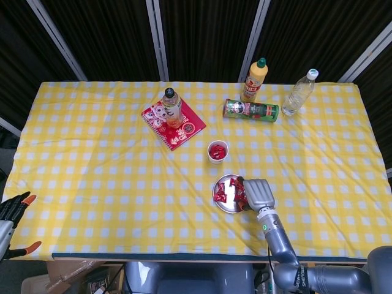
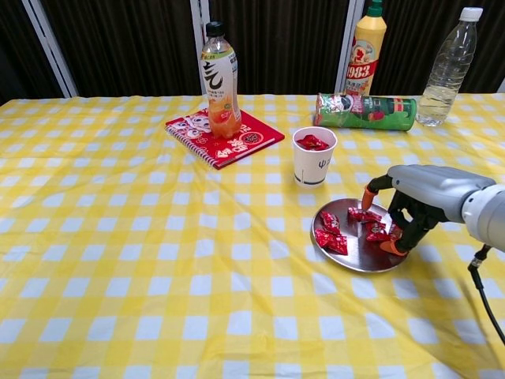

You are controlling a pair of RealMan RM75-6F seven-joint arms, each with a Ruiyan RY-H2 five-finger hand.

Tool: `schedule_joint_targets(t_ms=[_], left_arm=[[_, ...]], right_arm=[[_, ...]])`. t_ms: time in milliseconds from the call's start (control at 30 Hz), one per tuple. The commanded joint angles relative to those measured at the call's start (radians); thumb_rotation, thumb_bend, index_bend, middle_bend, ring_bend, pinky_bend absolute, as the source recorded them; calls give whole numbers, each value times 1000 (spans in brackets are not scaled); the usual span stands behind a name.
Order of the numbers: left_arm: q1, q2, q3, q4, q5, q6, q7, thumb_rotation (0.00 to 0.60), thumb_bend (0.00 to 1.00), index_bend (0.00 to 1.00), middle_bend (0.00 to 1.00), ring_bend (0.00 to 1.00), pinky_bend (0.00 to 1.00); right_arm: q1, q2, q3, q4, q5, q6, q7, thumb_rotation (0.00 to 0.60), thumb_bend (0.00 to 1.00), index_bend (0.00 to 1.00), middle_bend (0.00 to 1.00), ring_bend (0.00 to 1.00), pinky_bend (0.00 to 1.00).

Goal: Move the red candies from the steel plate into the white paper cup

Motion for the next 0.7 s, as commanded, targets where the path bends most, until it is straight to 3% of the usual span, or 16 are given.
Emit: schedule_joint_targets(t_ms=[33, 267, 500, 700], left_arm=[[-2, 1, -1, -5, -1, -2, 3, 600, 71, 0, 0, 0, 0], [-4, 5, -1, -10, -8, -11, 5, 600, 71, 0, 0, 0, 0], [-4, 5, -1, -9, -7, -11, 2, 600, 72, 0, 0, 0, 0], [-3, 4, 0, -4, -3, -9, -3, 600, 71, 0, 0, 0, 0]], right_arm=[[1, -19, 8, 30, 5, -20, 10, 600, 322, 346, 789, 831, 998], [-1, -47, 17, 96, 22, -59, 24, 600, 323, 415, 789, 831, 998], [-11, -60, 24, 116, -5, -66, 52, 600, 547, 593, 789, 831, 998], [-20, -58, 29, 113, -34, -61, 69, 600, 590, 605, 789, 831, 998]])
